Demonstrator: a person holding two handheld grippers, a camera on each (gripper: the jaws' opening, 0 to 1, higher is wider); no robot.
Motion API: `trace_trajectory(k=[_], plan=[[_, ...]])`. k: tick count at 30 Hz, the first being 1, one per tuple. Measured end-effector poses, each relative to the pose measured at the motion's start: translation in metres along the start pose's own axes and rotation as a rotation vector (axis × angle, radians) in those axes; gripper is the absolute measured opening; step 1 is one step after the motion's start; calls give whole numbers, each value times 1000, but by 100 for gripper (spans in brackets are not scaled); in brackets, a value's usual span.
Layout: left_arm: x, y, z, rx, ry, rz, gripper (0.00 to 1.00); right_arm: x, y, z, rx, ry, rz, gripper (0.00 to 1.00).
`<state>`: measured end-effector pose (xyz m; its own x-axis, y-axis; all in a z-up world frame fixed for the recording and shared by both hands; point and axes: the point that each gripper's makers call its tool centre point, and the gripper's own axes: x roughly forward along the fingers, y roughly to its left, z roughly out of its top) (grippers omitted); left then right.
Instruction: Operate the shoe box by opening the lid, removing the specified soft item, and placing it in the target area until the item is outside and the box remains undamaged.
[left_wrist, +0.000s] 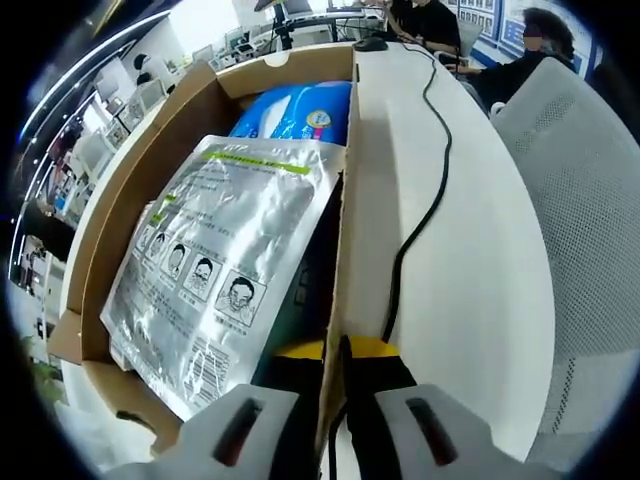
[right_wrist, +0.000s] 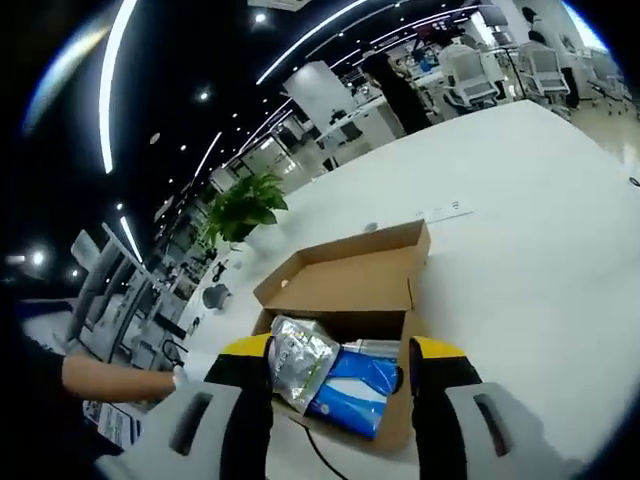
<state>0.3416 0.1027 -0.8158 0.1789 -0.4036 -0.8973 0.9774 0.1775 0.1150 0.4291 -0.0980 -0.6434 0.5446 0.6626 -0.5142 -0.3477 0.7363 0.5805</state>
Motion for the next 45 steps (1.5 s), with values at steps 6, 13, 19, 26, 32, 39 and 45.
trace_trajectory(k=[6,13,19,26,32,39,45], plan=[[0,0,0,-1,-2,6,4,9,8,-18,133,49,62,41],[0,0,1,2,-4,6,4,14,14,-28,232,59,108,39],[0,0,0,10,-8,4,4,23,24,-41,311,102,165,36],[0,0,1,4,-6,5,4,42,33,-57,508,147,223,36],[0,0,1,6,-6,3,4,54,40,-63,505,178,227,37],[0,0,1,3,-7,8,4,63,41,-73,511,219,200,36],[0,1,1,-2,-4,6,4,71,43,-75,506,244,195,34]])
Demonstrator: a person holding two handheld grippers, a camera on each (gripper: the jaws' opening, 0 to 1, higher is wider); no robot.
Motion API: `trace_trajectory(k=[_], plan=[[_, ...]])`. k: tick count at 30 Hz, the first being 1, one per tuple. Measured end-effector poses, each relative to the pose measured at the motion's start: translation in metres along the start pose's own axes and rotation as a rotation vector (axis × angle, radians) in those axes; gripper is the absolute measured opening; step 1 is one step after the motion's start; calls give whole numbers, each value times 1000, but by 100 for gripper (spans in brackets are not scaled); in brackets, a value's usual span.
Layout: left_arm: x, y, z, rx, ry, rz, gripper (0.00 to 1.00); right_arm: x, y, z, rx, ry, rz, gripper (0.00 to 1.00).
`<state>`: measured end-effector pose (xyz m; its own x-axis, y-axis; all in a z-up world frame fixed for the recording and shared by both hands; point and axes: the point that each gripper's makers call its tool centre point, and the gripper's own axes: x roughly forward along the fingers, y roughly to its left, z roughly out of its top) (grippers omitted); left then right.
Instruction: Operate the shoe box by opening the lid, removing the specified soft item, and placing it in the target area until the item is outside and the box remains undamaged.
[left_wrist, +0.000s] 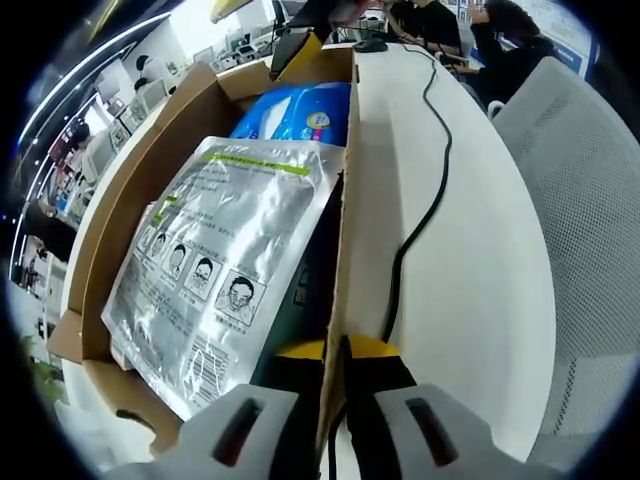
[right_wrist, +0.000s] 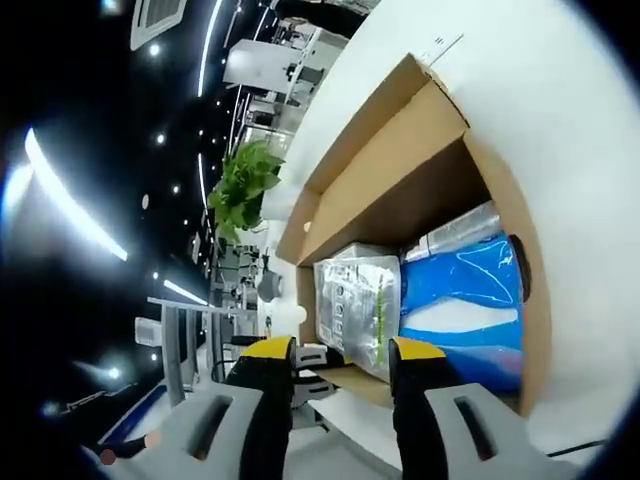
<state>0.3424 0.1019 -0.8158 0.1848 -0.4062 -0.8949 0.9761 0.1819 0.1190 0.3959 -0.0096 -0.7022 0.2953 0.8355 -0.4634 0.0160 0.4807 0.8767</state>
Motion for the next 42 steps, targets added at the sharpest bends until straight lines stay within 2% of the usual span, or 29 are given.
trace_trajectory(k=[4,7,8,14,16,25,35,42], plan=[[0,0,0,1,0,0,4,4,-5,4,-24,12,-14,34],[0,0,1,0,0,0,4,8,-13,0,-47,49,-36,34],[0,0,1,-3,1,0,4,10,-15,-2,-46,43,-49,34],[0,0,1,-8,1,-1,4,20,-12,-10,-46,68,-39,31],[0,0,1,-8,1,-2,4,21,-11,-9,-69,47,-43,30],[0,-1,1,7,-4,-1,4,26,-26,-22,-13,104,-82,28],[0,0,0,11,-6,-2,4,38,-32,-15,2,100,-85,26],[0,0,0,15,-8,-1,4,42,-32,-18,21,115,-108,25]])
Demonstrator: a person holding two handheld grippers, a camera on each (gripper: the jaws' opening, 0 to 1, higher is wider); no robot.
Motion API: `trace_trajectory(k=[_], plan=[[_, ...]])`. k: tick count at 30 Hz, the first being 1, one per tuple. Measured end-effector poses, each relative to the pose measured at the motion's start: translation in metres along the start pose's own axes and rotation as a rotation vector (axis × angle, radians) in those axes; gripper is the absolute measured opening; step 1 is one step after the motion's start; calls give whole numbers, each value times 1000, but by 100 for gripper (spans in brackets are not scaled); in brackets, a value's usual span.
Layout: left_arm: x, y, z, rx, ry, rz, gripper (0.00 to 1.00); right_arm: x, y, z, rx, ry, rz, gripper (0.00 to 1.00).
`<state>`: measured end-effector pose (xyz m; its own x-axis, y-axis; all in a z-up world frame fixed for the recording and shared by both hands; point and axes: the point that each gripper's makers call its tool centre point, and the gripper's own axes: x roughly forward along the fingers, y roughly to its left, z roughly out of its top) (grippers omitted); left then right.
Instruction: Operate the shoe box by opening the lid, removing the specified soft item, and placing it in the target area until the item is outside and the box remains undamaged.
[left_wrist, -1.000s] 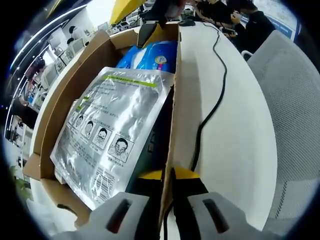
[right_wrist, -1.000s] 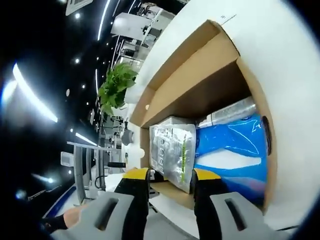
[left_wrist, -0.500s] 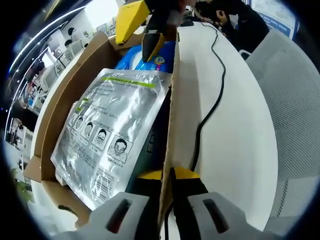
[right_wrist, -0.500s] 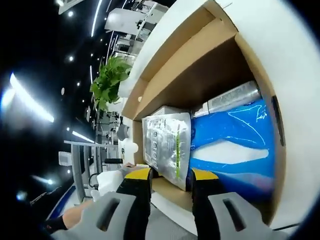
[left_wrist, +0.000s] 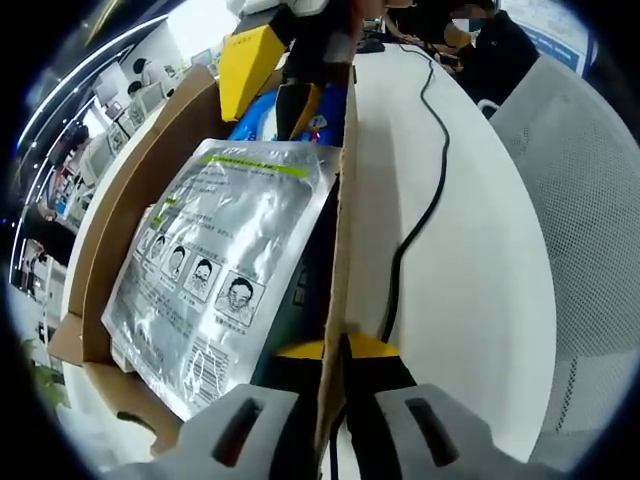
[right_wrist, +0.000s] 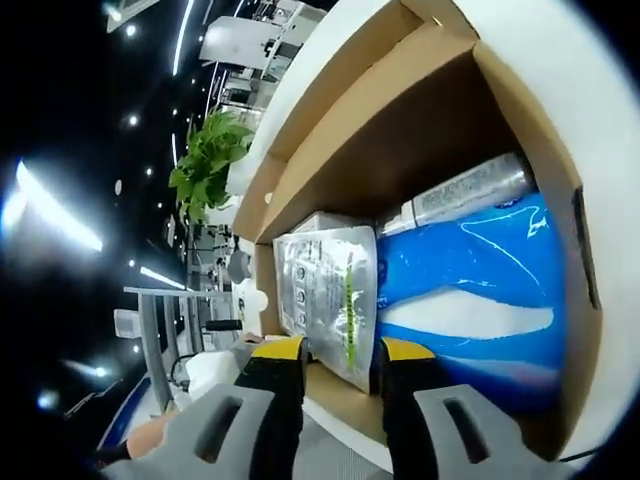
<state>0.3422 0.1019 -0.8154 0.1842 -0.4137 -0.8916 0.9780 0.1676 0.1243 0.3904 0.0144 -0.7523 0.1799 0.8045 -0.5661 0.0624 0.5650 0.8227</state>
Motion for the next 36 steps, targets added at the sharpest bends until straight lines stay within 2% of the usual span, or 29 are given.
trace_trajectory(k=[5,9,12,17,19,21,26,30,36], plan=[[0,0,0,8,-2,3,4,3,2,1,-3,-7,7,24],[1,0,0,4,-1,1,4,1,12,3,-30,-21,50,17],[1,0,-1,8,-3,1,4,-3,25,9,-30,-70,96,16],[0,0,0,15,-5,3,4,-8,48,15,-17,-88,195,15],[0,0,0,27,-11,5,4,-10,60,11,-14,-75,247,11],[0,0,0,22,-8,4,4,-8,64,10,-27,-84,249,9],[0,0,0,24,-8,4,4,4,60,16,-38,-88,210,14],[0,0,0,24,-9,4,4,14,74,18,-54,-100,230,14],[1,0,0,27,-9,3,4,27,78,22,-82,-89,192,14]])
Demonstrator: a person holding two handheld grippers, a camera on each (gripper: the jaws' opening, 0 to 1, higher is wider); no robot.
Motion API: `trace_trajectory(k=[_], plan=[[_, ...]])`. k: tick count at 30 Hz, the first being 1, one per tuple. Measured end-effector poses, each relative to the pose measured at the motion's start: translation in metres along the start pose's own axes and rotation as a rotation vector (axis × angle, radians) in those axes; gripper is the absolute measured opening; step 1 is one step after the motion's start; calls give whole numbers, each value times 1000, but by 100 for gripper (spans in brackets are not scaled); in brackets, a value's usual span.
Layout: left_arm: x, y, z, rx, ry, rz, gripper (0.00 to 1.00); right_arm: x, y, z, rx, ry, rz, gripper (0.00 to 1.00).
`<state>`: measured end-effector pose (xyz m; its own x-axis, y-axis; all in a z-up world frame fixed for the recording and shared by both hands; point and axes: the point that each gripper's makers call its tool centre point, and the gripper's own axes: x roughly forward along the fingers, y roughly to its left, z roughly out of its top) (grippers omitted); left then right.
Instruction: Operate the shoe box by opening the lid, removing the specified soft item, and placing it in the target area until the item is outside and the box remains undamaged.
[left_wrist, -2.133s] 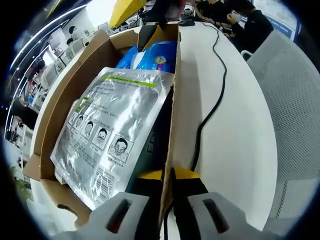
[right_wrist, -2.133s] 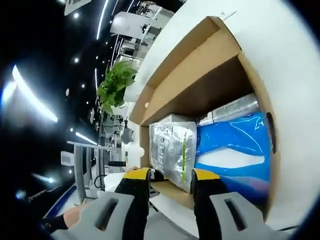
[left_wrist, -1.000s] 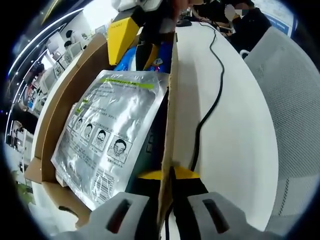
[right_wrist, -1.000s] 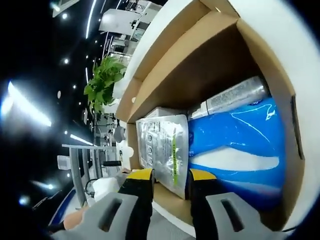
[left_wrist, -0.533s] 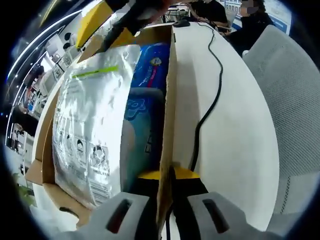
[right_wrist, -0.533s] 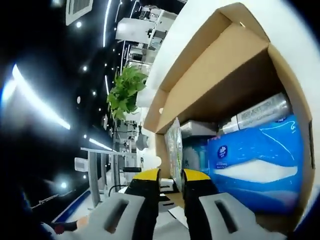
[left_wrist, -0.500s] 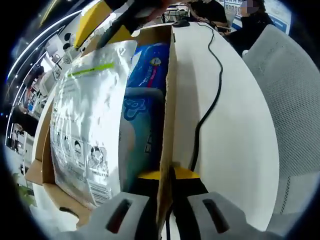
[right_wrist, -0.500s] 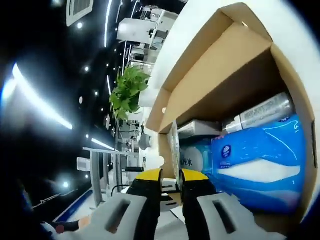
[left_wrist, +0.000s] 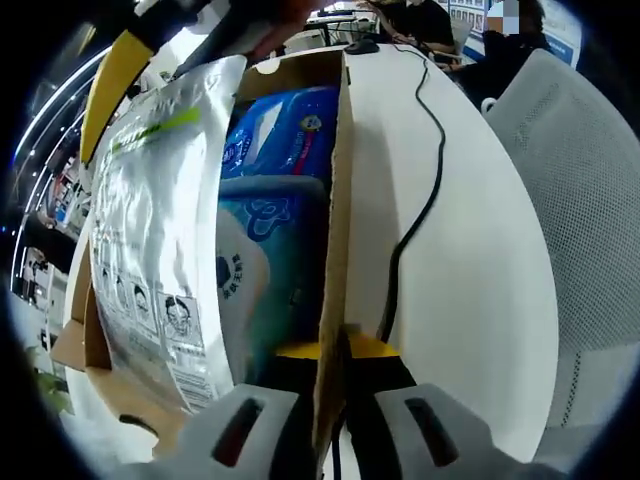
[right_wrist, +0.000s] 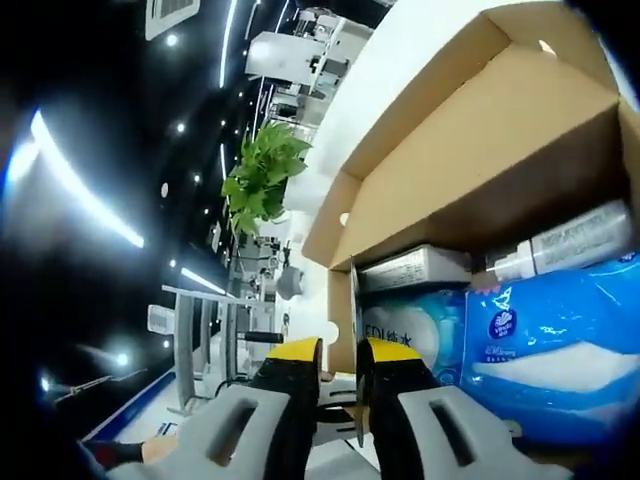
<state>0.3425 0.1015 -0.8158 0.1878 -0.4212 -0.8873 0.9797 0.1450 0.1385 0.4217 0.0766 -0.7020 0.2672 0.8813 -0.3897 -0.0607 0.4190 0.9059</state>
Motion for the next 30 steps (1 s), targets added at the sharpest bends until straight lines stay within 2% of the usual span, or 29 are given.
trace_trajectory(k=[1,4,12,15,17,30], plan=[[0,0,0,1,0,0,4,1,-4,1,-7,-3,-29,14],[-1,0,0,4,-1,-1,4,1,-9,1,-20,3,-50,14],[-1,-1,1,8,-3,-2,4,2,-9,-1,-16,7,-41,13],[-1,-1,1,12,-4,0,4,1,-9,-1,-33,10,-42,8],[-1,0,1,12,-4,0,4,0,-9,-3,-46,10,-56,1],[0,0,1,10,-3,-2,4,1,-12,-1,-67,-9,-69,0]])
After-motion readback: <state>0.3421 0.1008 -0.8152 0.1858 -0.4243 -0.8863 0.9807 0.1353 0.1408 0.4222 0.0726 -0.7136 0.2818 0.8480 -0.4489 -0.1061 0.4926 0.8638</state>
